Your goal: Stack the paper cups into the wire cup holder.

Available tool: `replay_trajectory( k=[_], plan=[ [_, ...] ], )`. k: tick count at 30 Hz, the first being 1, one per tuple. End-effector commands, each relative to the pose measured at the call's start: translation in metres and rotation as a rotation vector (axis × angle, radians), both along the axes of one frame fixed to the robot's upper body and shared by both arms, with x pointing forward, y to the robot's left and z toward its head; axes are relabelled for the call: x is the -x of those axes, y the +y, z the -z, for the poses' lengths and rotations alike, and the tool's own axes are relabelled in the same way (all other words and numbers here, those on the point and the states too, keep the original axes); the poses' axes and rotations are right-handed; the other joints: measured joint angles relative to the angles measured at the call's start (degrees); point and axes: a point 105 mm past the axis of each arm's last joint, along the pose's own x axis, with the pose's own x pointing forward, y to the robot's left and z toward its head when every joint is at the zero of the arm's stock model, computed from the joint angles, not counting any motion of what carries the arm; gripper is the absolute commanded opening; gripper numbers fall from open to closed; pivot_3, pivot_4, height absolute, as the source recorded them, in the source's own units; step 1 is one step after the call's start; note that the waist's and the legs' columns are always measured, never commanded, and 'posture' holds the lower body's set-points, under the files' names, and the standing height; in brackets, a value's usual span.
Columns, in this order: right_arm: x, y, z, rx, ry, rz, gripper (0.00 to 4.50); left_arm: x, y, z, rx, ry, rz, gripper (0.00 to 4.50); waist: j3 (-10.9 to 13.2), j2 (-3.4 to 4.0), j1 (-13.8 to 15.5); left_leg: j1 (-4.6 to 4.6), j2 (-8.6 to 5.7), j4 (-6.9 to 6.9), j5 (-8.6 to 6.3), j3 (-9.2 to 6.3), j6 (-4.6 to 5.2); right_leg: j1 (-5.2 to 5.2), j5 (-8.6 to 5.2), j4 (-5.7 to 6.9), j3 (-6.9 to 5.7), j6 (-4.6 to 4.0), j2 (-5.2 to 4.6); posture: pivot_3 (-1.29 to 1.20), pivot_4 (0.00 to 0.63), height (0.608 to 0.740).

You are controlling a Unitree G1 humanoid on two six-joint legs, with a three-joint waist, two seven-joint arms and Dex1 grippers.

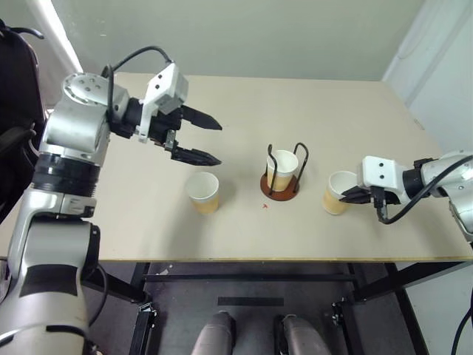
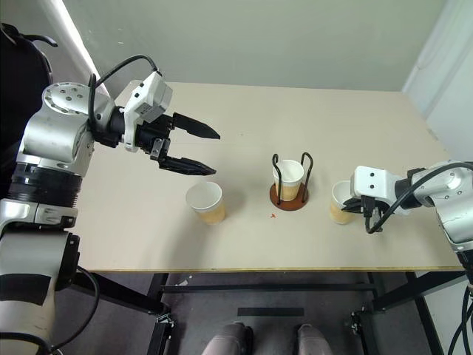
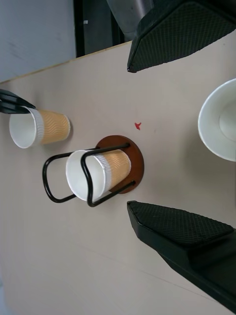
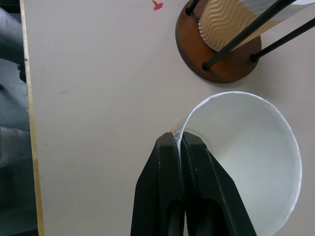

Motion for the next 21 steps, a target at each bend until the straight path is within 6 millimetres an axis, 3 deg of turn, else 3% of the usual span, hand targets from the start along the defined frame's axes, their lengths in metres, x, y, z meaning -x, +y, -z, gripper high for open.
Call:
replay_trajectory(
  k=[1, 6, 9, 14, 21],
  plan=[
    [-0.009, -0.007, -0.036, -0.012, -0.134, 0.03, 0.04, 0.004, 0.005, -0.019, 0.01, -0.068, 0.009, 4.5, 0.0, 0.0, -0.03, 0.0, 0.0, 0.0, 0.0, 0.01, 0.0, -0.01, 0.0, 0.0, 0.0, 0.0, 0.0, 0.0, 0.15, 0.74],
    [-0.033, -0.003, -0.098, -0.061, -0.356, 0.061, 0.04, 0.002, 0.009, -0.021, 0.012, -0.073, -0.004, 4.5, 0.02, 0.04, -0.44, 0.0, -0.01, -0.02, 0.0, 0.0, -0.01, -0.11, 0.02, 0.04, 0.06, -0.01, 0.01, 0.0, 0.15, 0.74],
    [-0.038, 0.009, -0.12, -0.096, -0.417, 0.034, 0.04, 0.002, 0.009, -0.021, 0.013, -0.074, -0.004, 4.5, 0.02, 0.04, -0.52, 0.03, -0.01, -0.22, 0.01, -0.01, -0.01, -0.15, 0.03, 0.02, 0.04, -0.01, 0.01, 0.0, 0.15, 0.74],
    [-0.036, 0.038, -0.141, -0.172, -0.46, -0.051, 0.04, 0.002, 0.009, -0.02, 0.013, -0.07, -0.004, 4.5, 0.02, 0.04, -0.51, -0.04, -0.01, -0.51, 0.05, -0.01, -0.08, -0.33, 0.11, 0.01, 0.02, 0.13, 0.0, 0.0, 0.15, 0.74],
    [-0.025, 0.075, -0.148, -0.23, -0.462, -0.166, 0.04, 0.002, 0.011, -0.02, 0.015, -0.067, -0.012, 4.5, 0.02, 0.04, -0.56, -0.04, 0.02, -0.7, 0.16, -0.04, -0.27, -0.44, 0.06, 0.01, -0.03, 0.06, 0.01, 0.0, 0.15, 0.74]
  ],
)
